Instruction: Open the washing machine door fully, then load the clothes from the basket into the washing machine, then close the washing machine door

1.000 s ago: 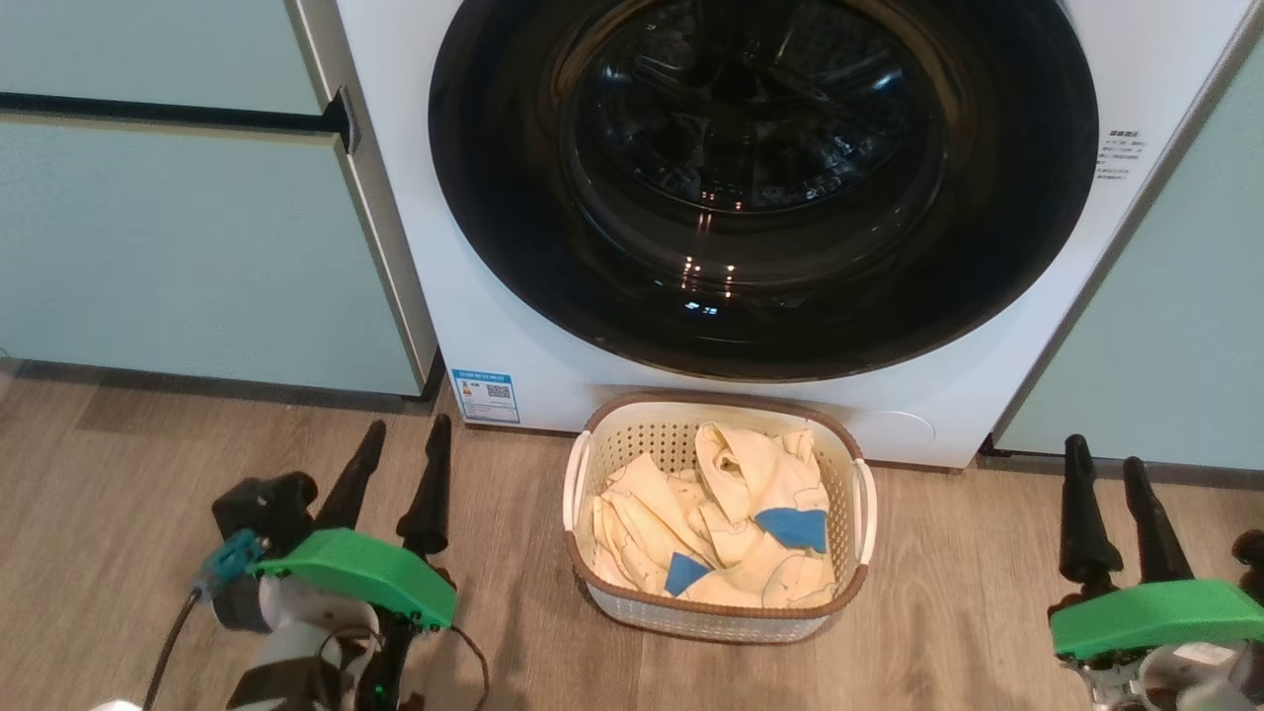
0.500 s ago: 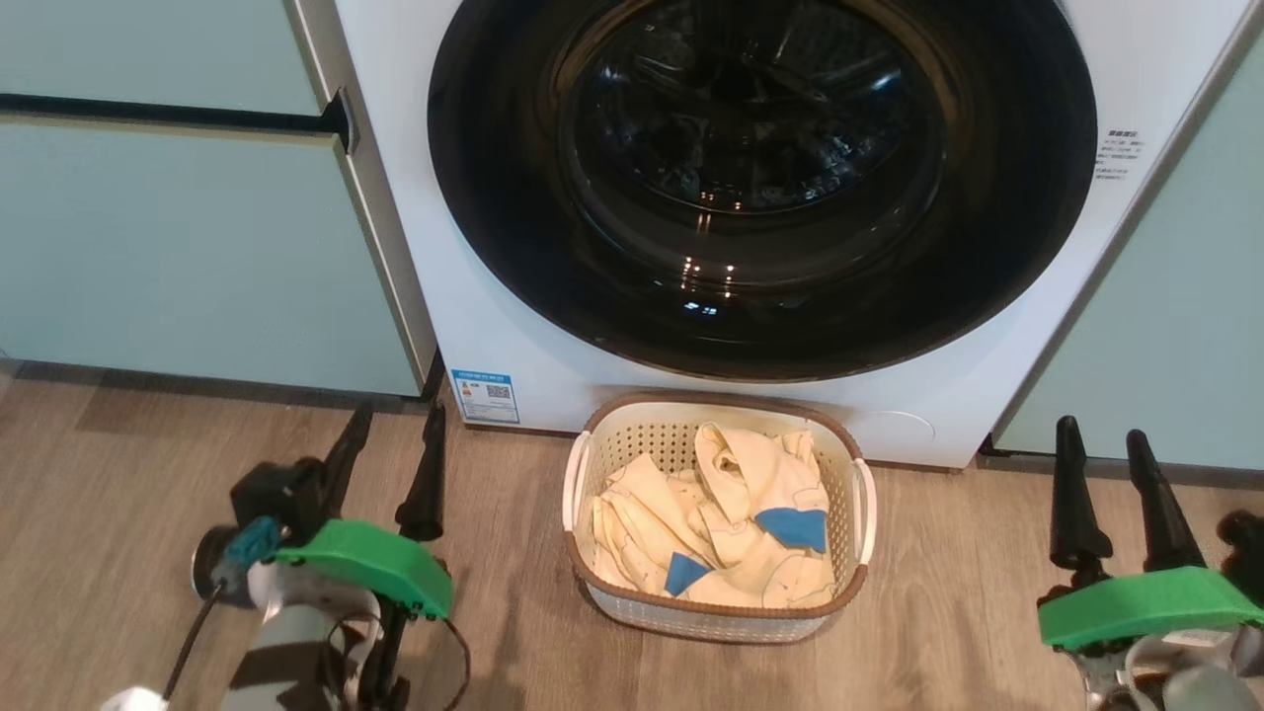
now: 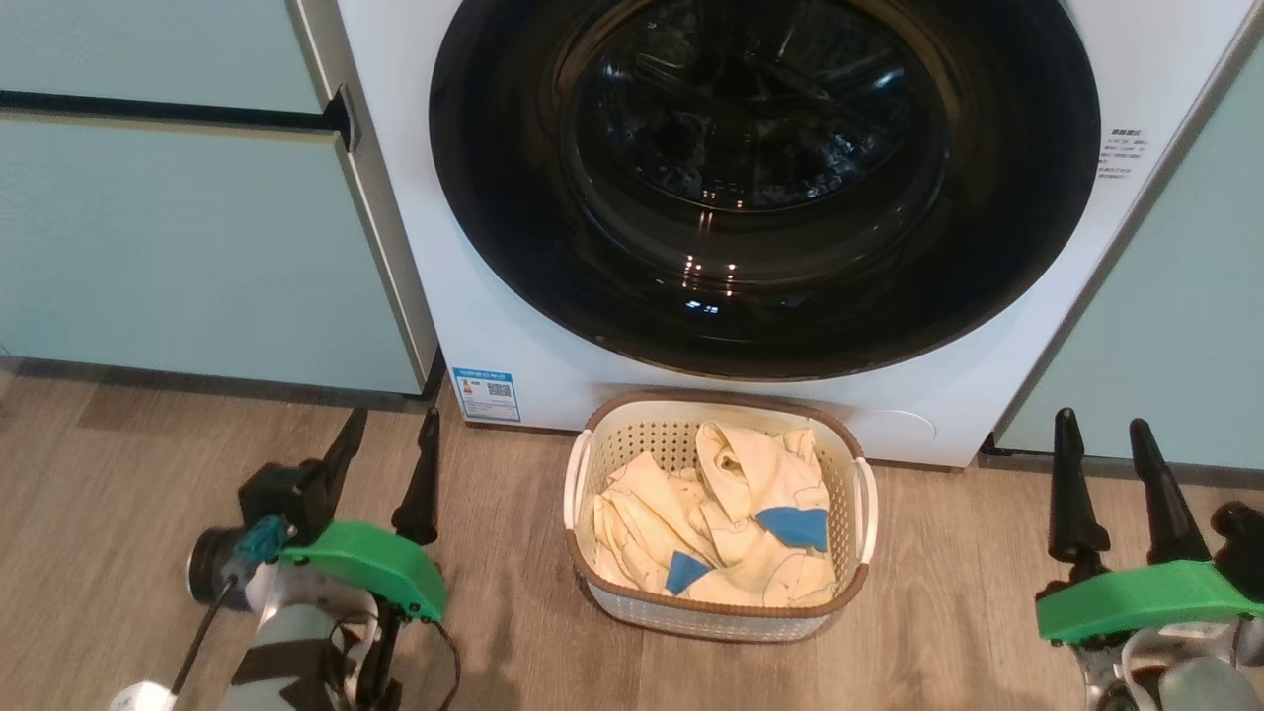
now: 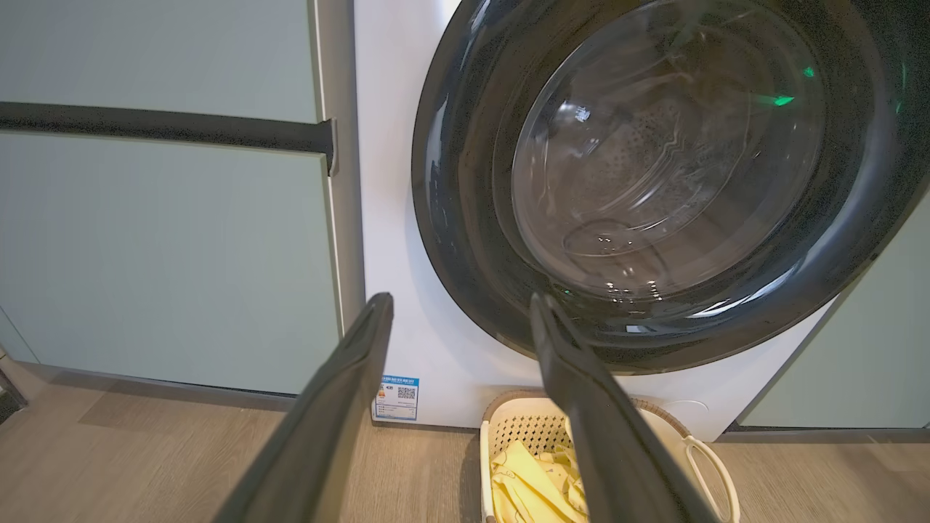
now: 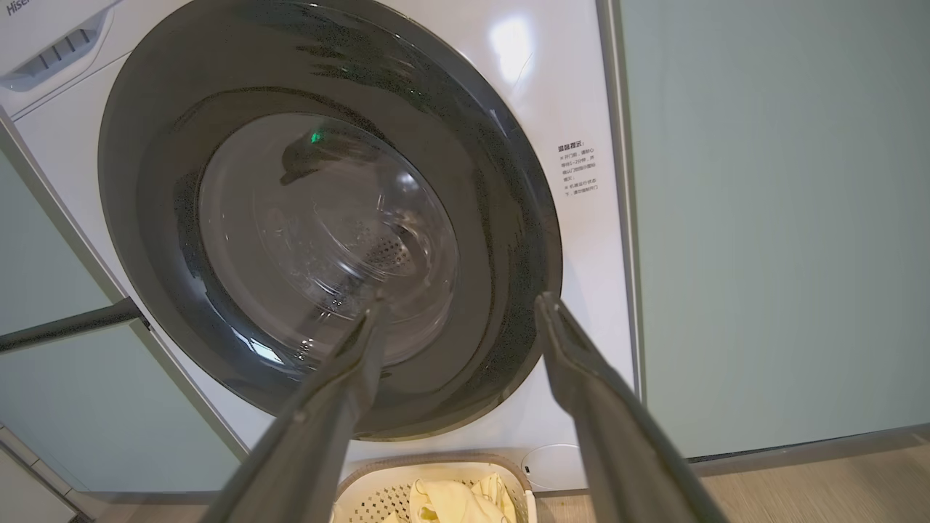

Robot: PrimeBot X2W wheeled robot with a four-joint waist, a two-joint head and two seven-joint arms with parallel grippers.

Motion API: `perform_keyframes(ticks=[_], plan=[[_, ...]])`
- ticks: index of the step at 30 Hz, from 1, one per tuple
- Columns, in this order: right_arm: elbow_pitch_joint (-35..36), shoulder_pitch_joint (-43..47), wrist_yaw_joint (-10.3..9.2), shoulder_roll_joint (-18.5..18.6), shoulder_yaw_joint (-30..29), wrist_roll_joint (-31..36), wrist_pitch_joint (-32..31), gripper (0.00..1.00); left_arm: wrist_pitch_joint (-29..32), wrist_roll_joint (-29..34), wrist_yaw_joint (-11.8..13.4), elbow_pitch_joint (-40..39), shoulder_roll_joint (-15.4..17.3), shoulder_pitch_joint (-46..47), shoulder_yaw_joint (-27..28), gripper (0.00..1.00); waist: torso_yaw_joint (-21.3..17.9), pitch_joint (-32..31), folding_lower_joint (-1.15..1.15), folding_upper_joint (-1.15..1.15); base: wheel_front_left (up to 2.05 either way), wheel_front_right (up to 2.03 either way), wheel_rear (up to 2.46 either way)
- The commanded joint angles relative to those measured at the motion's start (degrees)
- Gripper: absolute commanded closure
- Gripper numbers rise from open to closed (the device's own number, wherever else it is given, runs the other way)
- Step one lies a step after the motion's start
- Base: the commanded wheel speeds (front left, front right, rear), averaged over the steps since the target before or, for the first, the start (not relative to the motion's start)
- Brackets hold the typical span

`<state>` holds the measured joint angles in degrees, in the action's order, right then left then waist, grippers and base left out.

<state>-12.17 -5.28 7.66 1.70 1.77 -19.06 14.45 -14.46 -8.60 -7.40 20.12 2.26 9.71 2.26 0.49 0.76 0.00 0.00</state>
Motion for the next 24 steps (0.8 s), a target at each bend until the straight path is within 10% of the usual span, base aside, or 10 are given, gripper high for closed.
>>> perform_keyframes(ticks=[1, 24], plan=[[1.60, -2.78, -0.17, 1.18, 0.93, 0.43, 0.55, 0.00, -0.53, -0.53, 0.19, -1.28, 0.67, 3.51, 2.38, 0.00, 0.00, -0.01, 0.00, 0.00, 0.00, 0.00, 0.00], [-0.37, -2.92, -0.17, 1.18, 0.87, 4.42, 0.55, 0.00, -0.54, -0.39, 0.75, 1.35, 0.63, 4.12, 2.05, 0.00, -0.02, -0.10, 0.00, 0.00, 0.00, 0.00, 0.00]])
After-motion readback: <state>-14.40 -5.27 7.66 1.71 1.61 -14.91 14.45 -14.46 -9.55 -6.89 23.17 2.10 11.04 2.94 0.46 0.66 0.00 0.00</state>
